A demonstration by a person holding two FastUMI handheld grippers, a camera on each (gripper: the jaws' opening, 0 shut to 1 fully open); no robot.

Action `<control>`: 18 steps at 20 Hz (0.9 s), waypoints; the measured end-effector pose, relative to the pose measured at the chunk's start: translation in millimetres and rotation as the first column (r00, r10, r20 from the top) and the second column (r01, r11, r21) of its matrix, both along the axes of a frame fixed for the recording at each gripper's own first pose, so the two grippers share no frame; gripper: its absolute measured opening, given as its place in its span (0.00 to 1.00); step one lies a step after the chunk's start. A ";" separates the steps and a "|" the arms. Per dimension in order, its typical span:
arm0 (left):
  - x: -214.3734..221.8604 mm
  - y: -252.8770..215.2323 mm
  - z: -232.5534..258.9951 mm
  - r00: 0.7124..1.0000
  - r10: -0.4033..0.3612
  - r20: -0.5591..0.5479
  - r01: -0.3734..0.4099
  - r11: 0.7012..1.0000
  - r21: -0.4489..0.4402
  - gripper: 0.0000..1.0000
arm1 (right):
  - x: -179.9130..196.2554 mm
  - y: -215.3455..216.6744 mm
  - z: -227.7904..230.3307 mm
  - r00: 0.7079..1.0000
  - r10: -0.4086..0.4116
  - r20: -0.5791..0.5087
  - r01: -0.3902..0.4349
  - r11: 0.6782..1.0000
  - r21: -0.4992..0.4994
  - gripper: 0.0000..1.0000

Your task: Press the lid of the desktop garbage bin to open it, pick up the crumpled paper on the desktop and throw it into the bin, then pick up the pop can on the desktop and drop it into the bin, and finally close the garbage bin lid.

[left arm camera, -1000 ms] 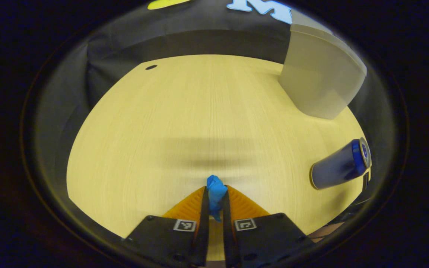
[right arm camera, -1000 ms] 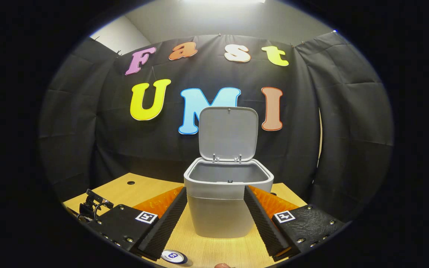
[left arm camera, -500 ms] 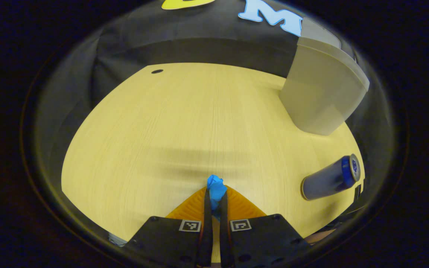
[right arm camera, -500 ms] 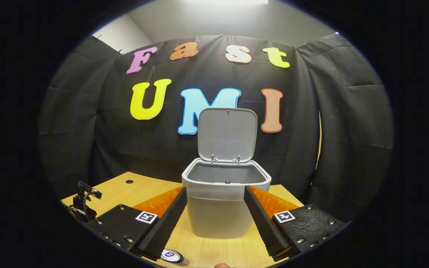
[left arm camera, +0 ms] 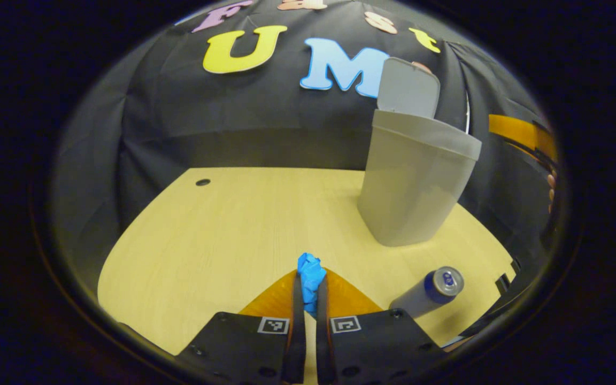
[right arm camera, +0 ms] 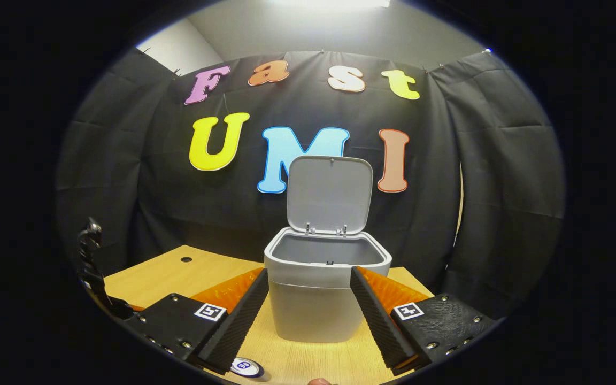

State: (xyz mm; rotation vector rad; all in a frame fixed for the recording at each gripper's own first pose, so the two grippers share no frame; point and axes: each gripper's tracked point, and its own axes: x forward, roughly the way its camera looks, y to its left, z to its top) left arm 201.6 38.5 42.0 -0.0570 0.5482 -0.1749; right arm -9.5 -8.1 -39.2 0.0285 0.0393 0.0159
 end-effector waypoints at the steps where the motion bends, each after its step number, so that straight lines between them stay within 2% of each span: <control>1: 4.4 -1.4 16.3 1.000 -0.003 0.024 0.004 1.000 -0.014 0.14 | -0.1 -0.9 0.6 1.000 -0.003 0.000 0.003 1.000 -0.006 0.98; 2: 8.4 -6.2 26.5 0.999 -0.007 0.046 0.008 1.000 -0.020 0.17 | -0.5 -1.5 -0.1 1.000 -0.008 0.002 0.008 1.000 -0.011 0.98; 5: 20.1 -14.4 51.5 0.995 -0.015 0.096 0.018 0.999 -0.030 0.14 | -2.1 -3.7 1.5 1.000 -0.024 0.004 0.024 0.999 -0.021 0.98; 10: 38.3 -32.6 87.4 0.986 -0.029 0.164 0.039 0.998 -0.054 0.16 | -13.9 -18.5 -2.0 0.998 -0.059 0.001 0.059 0.998 -0.025 0.98; 18: 75.6 -86.9 149.7 0.952 -0.085 0.293 0.121 0.987 -0.106 0.14 | -27.1 -38.1 -2.4 0.993 -0.117 -0.007 0.117 0.993 -0.030 0.98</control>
